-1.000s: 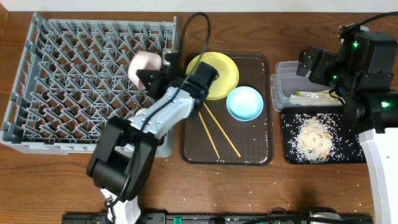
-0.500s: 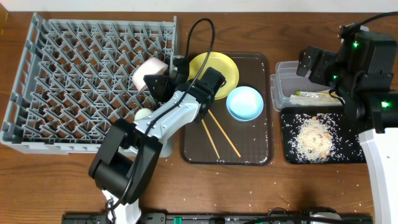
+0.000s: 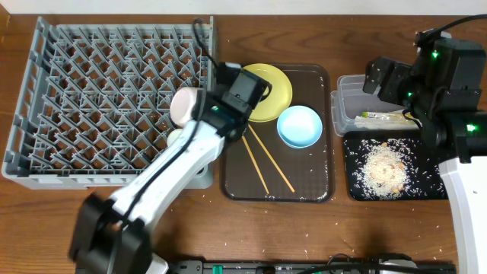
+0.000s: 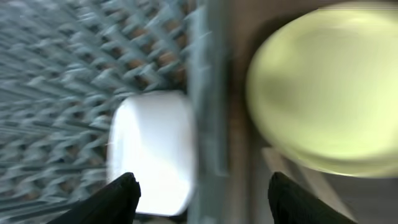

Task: Sort waste into correct bins and load items into the dishwasher
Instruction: 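Grasp rim of light blue bowl on brown tray with left gripper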

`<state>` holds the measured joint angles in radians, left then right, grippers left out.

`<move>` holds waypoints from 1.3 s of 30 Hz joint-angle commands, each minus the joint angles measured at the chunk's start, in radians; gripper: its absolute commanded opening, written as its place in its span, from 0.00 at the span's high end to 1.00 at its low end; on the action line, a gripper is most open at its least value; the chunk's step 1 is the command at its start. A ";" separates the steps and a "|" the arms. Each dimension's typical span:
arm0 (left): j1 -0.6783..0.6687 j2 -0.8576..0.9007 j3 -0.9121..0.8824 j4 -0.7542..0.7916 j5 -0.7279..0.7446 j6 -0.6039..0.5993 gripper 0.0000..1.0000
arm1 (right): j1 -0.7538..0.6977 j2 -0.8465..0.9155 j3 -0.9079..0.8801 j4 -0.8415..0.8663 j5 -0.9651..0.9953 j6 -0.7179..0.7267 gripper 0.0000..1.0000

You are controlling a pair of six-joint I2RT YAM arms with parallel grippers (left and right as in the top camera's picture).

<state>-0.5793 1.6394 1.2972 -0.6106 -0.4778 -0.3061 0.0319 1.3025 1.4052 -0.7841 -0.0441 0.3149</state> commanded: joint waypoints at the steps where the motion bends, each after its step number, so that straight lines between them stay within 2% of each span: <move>1: 0.000 -0.082 0.027 0.025 0.257 -0.095 0.33 | -0.005 0.006 0.006 0.001 0.014 0.014 0.01; 5: -0.002 -0.079 0.027 0.057 0.421 -0.281 0.33 | -0.005 0.006 0.006 0.001 0.014 0.014 0.01; 8: -0.018 -0.027 0.022 0.089 0.524 -0.351 0.33 | -0.005 0.006 0.006 0.001 0.014 0.014 0.01; 21: -0.071 0.311 0.021 0.288 0.645 -0.540 0.27 | -0.005 0.006 0.006 0.001 0.014 0.014 0.01; 27: -0.073 0.389 0.021 0.356 0.731 -0.550 0.27 | -0.005 0.006 0.006 0.001 0.014 0.014 0.01; 32: -0.073 0.426 0.021 0.364 0.737 -0.605 0.37 | -0.005 0.006 0.006 0.001 0.014 0.014 0.01; 35: -0.072 0.428 0.021 0.363 0.736 -0.610 0.49 | -0.005 0.006 0.006 0.001 0.014 0.014 0.01; 37: -0.072 0.427 0.021 0.363 0.736 -0.610 0.62 | -0.005 0.006 0.006 0.001 0.014 0.014 0.01; 39: -0.072 0.427 0.021 0.363 0.736 -0.609 0.71 | -0.005 0.006 0.006 0.001 0.014 0.014 0.01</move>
<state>-0.6525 2.0521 1.3132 -0.2436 0.2504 -0.9127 0.0319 1.3025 1.4052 -0.7841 -0.0441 0.3149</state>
